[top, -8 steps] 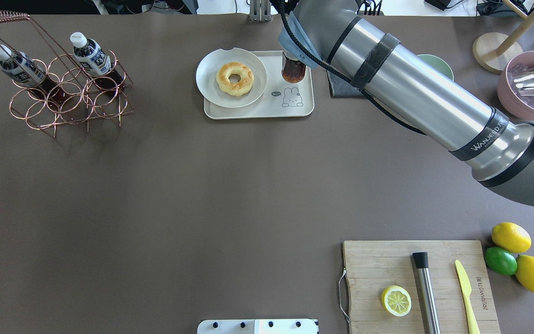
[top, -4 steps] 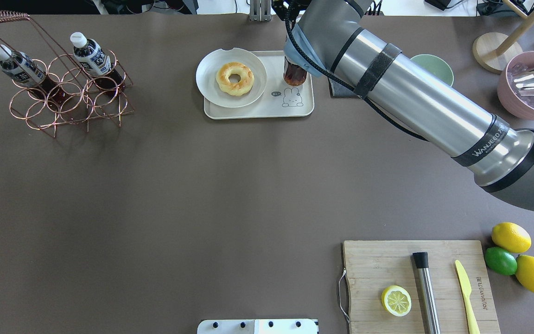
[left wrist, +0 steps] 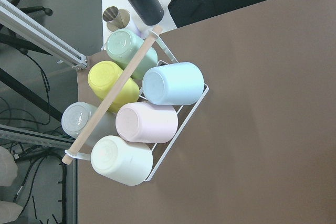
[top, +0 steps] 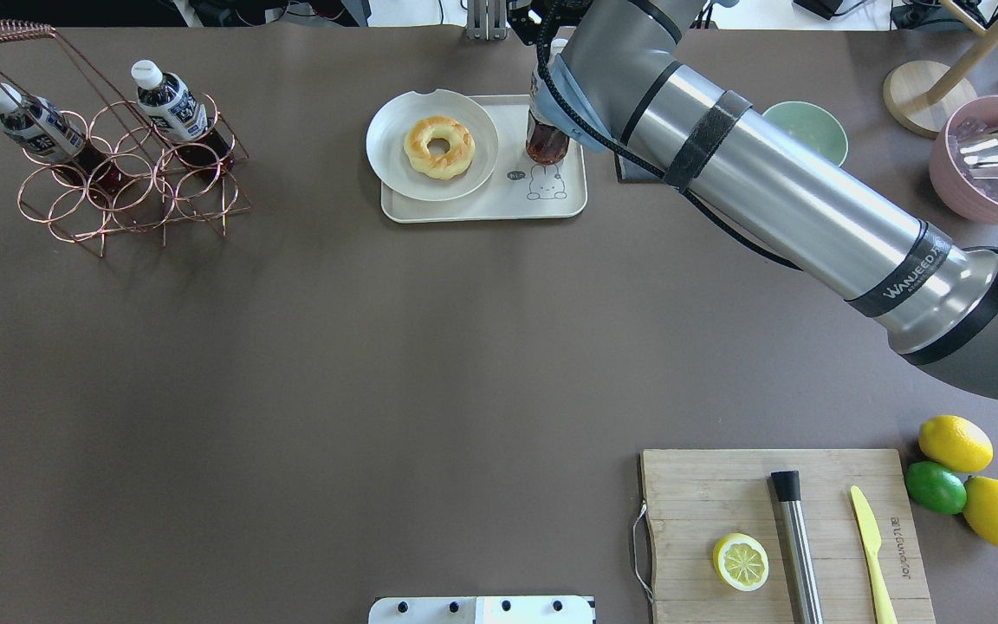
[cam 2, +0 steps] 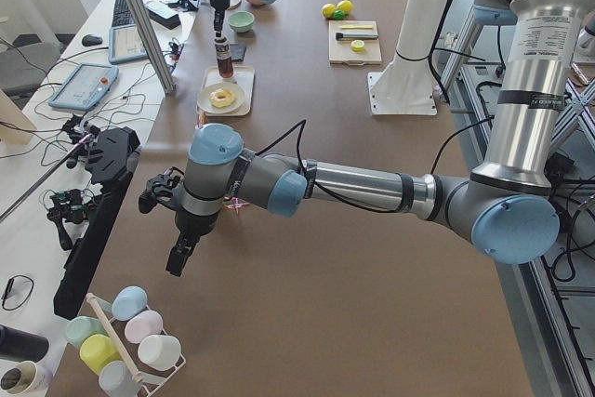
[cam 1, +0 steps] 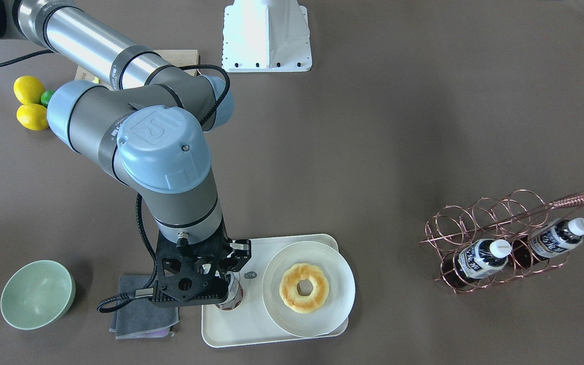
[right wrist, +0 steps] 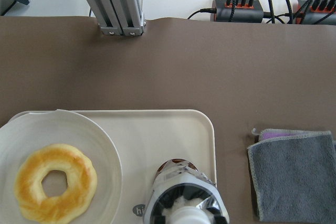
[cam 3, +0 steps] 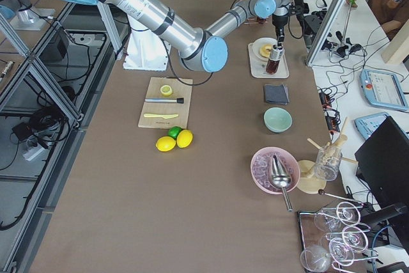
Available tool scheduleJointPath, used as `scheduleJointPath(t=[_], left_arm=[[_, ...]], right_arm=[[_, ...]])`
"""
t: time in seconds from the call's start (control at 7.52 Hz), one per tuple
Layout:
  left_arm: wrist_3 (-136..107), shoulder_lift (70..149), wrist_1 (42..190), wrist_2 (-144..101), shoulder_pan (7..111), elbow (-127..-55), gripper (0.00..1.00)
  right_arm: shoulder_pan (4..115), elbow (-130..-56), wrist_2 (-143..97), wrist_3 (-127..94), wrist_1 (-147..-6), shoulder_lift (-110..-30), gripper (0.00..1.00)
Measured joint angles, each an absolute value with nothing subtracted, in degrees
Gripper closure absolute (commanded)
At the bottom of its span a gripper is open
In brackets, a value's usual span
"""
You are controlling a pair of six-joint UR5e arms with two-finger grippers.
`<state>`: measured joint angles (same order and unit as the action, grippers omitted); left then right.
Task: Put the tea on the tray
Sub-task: 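Lower the bottle onto the tray and open the right gripper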
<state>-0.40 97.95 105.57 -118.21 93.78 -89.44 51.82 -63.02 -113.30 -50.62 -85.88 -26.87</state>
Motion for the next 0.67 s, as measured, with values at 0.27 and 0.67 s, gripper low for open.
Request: scheduleJointPath(t=[0.27,0.67], left_arm=[[-0.5,98.0,106.5,-118.2,93.6,-88.7,0.03],[-0.5,98.2,106.7,-118.2,93.6,-88.7,0.03]], right_arm=[[51.6,-63.1,-113.2,-50.6,-85.6,-27.3,0.00],[51.3,-63.4,-112.8,-51.2,-85.5,-27.3,0.00]])
